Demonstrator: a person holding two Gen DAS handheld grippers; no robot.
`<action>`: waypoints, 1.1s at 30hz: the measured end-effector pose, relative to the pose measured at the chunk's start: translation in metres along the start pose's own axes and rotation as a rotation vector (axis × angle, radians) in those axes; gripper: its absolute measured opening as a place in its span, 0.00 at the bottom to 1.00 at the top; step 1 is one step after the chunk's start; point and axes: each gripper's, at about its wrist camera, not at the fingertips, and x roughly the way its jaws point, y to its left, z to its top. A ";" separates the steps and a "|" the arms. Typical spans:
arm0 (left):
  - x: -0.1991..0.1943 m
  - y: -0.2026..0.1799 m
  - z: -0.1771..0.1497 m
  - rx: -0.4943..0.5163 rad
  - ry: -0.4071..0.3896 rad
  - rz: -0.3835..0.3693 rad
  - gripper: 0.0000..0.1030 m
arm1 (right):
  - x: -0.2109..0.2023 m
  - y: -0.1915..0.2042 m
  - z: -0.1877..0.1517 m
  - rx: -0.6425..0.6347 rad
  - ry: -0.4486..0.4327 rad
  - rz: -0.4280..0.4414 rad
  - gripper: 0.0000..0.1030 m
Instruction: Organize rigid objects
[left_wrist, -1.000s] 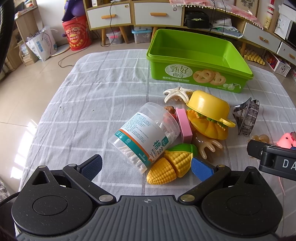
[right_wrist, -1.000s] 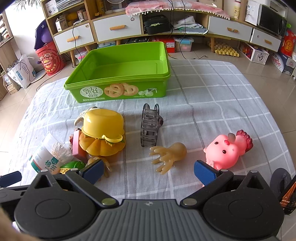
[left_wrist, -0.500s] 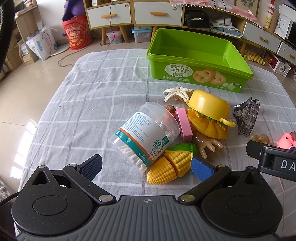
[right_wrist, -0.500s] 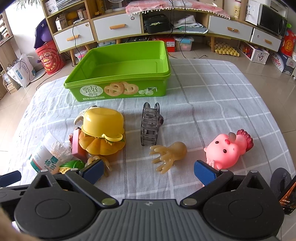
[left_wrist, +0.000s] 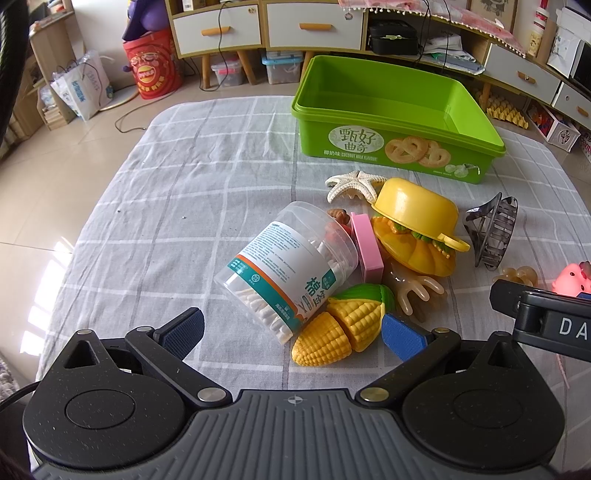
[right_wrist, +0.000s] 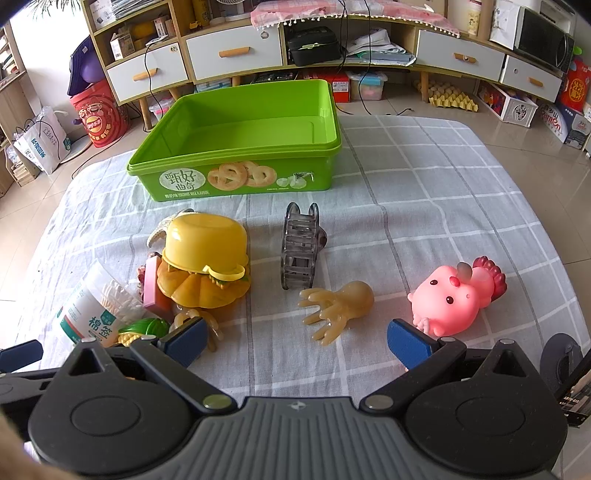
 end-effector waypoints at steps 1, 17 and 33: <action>0.000 0.000 0.000 0.000 0.000 0.000 0.98 | 0.001 0.000 -0.001 0.000 0.001 0.001 0.89; 0.004 0.016 0.005 0.030 -0.017 -0.083 0.98 | 0.005 -0.023 0.011 0.045 0.018 0.143 0.89; 0.019 0.043 0.013 0.164 -0.151 -0.248 0.97 | 0.028 -0.025 0.040 -0.023 -0.012 0.589 0.81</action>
